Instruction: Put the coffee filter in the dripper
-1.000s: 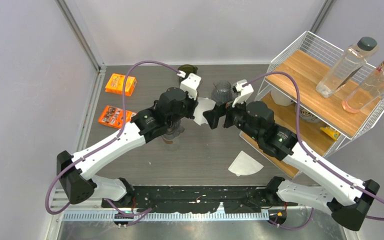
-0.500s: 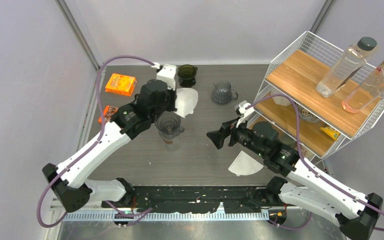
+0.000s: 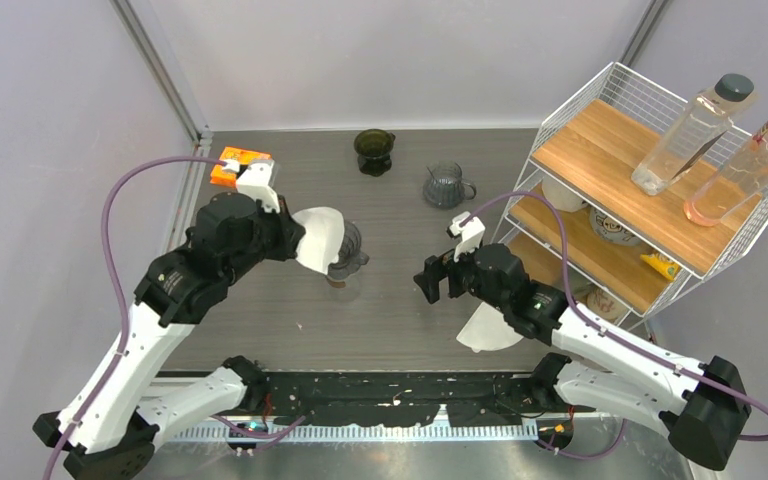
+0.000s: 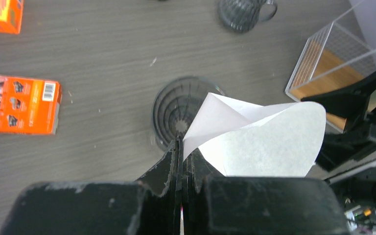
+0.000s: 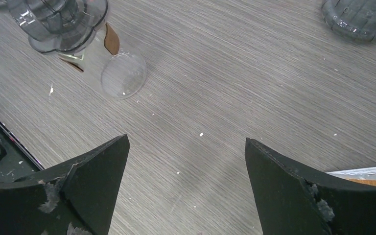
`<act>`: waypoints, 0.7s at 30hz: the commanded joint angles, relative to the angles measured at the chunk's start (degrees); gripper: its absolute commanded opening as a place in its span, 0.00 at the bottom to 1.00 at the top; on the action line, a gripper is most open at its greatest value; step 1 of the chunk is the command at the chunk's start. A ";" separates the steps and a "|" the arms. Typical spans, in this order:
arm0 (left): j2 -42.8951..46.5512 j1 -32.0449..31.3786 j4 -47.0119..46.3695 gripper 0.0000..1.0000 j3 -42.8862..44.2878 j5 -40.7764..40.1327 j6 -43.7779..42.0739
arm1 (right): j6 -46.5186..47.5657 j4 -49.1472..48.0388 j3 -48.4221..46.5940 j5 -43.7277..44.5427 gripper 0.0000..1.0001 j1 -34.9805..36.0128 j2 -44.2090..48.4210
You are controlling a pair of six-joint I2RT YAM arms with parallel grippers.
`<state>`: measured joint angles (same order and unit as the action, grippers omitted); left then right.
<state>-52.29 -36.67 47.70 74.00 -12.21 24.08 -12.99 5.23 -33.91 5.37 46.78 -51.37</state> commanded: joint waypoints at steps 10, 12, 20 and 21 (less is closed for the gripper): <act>-9.92 2.84 10.13 0.00 5.77 10.57 -3.40 | 2.86 -3.82 0.60 1.23 0.95 0.00 -0.74; -11.64 3.09 10.52 0.00 6.56 10.74 -3.81 | 2.95 -3.61 0.67 1.30 0.95 -0.02 -0.68; -17.10 3.71 10.81 0.00 8.23 11.95 -5.08 | 3.52 -3.73 0.62 0.76 0.96 -0.03 -2.00; -17.60 3.82 11.02 0.00 8.45 11.99 -5.23 | 3.56 -3.50 0.61 0.96 0.96 -0.03 -2.29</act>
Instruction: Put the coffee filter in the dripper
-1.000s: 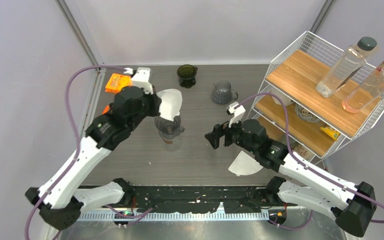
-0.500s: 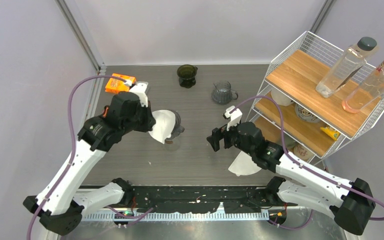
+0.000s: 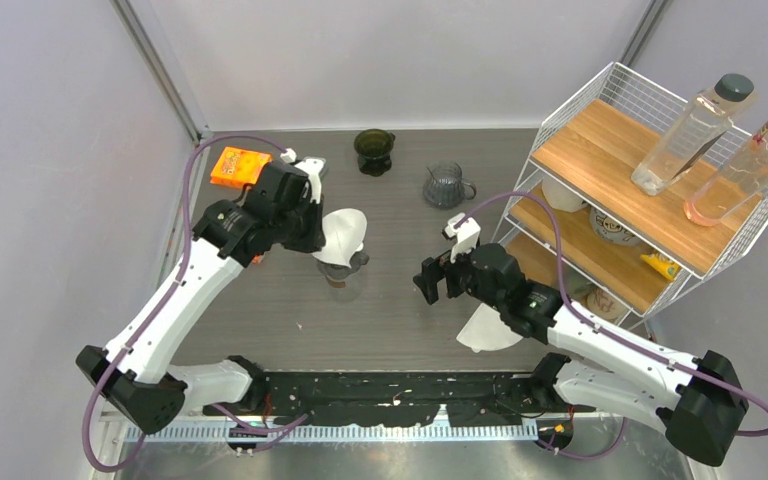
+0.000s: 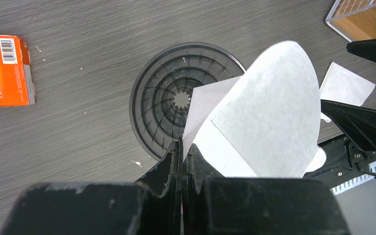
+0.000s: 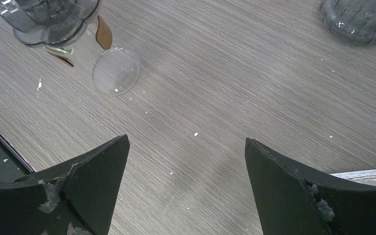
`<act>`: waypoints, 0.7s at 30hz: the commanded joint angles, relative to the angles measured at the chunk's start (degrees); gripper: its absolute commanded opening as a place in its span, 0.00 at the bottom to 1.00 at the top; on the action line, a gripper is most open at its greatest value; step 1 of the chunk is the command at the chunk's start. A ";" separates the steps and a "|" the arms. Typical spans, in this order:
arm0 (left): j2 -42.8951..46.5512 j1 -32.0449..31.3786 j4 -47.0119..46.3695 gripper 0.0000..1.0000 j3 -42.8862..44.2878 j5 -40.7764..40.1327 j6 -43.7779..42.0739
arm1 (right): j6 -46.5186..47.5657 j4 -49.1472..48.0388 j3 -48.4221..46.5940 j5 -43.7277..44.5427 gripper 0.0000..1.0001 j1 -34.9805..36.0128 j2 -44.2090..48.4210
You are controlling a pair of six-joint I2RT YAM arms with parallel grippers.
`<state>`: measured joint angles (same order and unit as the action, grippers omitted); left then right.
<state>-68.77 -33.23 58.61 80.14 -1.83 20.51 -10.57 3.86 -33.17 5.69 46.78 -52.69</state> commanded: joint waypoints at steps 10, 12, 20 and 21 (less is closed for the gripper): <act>-3.97 0.98 1.90 0.00 3.76 1.53 -4.84 | 1.64 -1.65 -0.39 0.61 0.96 -0.03 -1.70; -4.16 1.01 1.98 0.01 3.87 1.56 -5.97 | 1.68 -1.57 -0.55 0.62 0.96 -0.03 -1.96; -4.55 0.99 2.39 0.23 4.42 4.05 -6.43 | 1.77 -1.28 -0.59 0.88 0.96 -0.02 -1.74; -4.51 1.02 2.31 0.26 4.55 4.03 -6.33 | 1.77 -1.28 -0.58 0.96 0.95 -0.02 -1.73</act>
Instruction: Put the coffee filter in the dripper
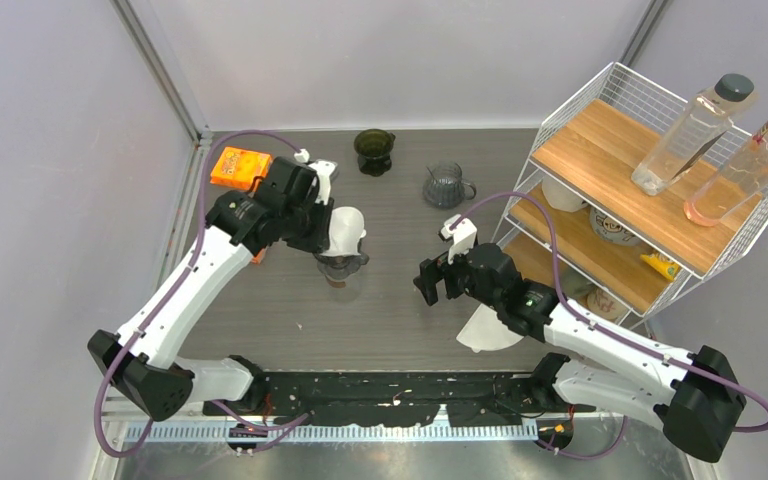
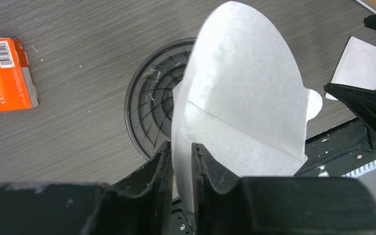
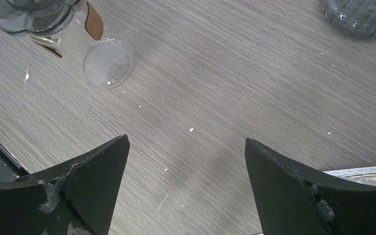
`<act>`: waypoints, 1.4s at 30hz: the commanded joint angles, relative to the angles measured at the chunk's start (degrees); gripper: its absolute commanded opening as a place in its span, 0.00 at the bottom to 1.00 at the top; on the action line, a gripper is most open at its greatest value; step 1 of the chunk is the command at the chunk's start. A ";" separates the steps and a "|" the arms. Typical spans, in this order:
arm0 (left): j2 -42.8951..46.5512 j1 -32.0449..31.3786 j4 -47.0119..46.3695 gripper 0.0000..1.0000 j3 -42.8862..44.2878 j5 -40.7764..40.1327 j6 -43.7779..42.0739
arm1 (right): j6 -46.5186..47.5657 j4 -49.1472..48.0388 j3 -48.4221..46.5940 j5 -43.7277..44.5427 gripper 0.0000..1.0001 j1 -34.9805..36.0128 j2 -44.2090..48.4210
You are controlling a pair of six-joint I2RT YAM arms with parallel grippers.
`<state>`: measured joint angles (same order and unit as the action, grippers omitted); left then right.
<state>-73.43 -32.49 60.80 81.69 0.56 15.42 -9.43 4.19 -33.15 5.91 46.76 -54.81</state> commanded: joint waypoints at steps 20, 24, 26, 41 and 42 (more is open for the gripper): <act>4.57 0.23 1.28 0.75 5.57 -2.81 1.18 | 0.46 -1.69 -0.49 0.78 0.95 -0.01 0.24; 6.56 0.25 0.79 0.90 6.37 -3.52 2.18 | 0.44 -1.70 -0.51 0.98 0.95 -0.01 0.08; 7.99 0.23 -0.20 0.99 6.26 -3.55 3.17 | 0.54 -1.67 -0.49 1.24 0.95 -0.01 0.08; 9.24 -1.61 -9.69 1.00 1.99 -2.60 22.46 | 0.56 -1.29 -0.30 4.89 0.95 -0.01 -0.30; 8.74 -1.70 -9.51 1.00 1.84 -3.32 22.95 | 0.56 -1.18 -0.27 5.14 0.96 -0.01 -0.30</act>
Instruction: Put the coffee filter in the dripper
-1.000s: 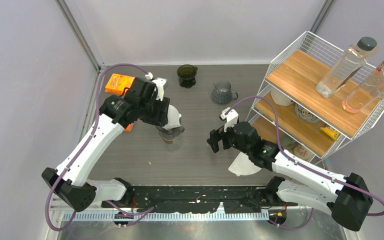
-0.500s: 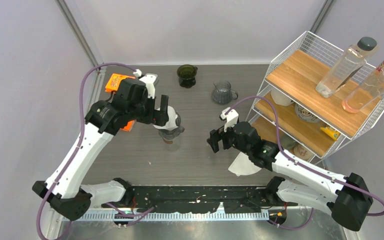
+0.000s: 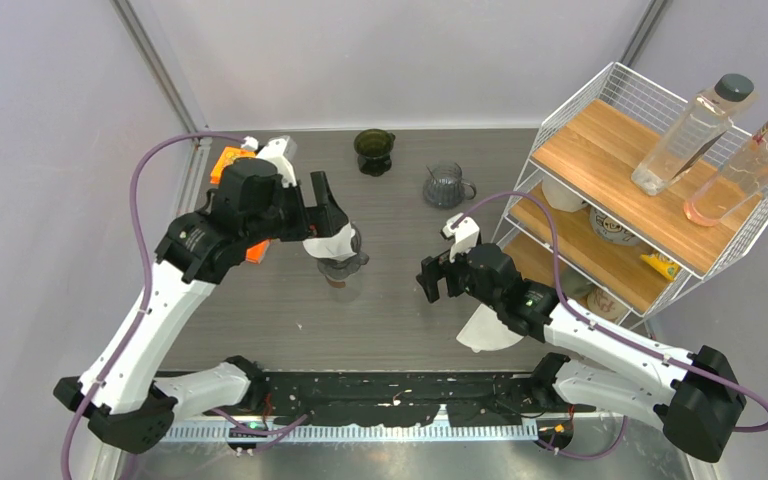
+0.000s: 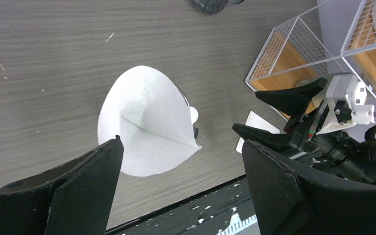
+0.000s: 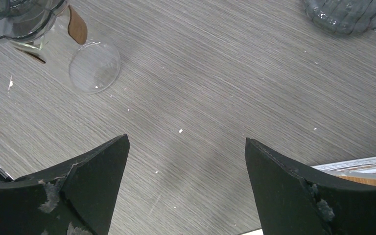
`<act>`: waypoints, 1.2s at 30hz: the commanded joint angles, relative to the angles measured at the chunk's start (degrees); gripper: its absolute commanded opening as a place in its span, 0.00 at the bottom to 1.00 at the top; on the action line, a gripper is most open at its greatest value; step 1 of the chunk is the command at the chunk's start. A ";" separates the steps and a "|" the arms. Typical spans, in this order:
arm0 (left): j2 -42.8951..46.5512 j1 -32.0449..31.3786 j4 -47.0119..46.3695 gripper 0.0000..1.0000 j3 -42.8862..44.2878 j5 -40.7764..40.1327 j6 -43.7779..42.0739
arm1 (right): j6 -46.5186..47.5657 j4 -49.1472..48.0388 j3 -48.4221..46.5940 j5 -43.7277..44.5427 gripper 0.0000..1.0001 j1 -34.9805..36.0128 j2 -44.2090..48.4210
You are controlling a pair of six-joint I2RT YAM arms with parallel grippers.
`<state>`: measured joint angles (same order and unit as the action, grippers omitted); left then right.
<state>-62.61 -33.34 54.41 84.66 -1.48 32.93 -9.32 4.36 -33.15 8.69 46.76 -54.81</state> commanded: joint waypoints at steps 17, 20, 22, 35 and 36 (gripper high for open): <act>-11.40 -2.80 3.10 0.29 -0.54 -10.97 11.94 | 0.14 -0.45 -0.99 5.14 0.96 0.06 -2.24; -13.14 -3.20 5.15 0.28 1.20 -11.65 11.17 | 0.26 -0.03 -1.22 5.55 0.95 0.00 -2.56; -14.00 -3.22 5.79 0.26 1.74 -11.71 10.87 | 0.19 0.02 -1.23 5.75 0.95 0.01 -2.66; -17.86 -3.94 6.55 0.11 0.99 -5.26 6.30 | -0.07 0.59 -1.69 7.78 0.96 0.00 -3.73; -18.09 -3.93 6.57 0.11 0.95 -5.21 5.89 | -0.10 0.74 -1.72 7.94 0.95 0.00 -3.77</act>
<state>-80.20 -36.99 60.58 83.99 -8.64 41.45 -9.34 5.74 -33.15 14.55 46.76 -58.28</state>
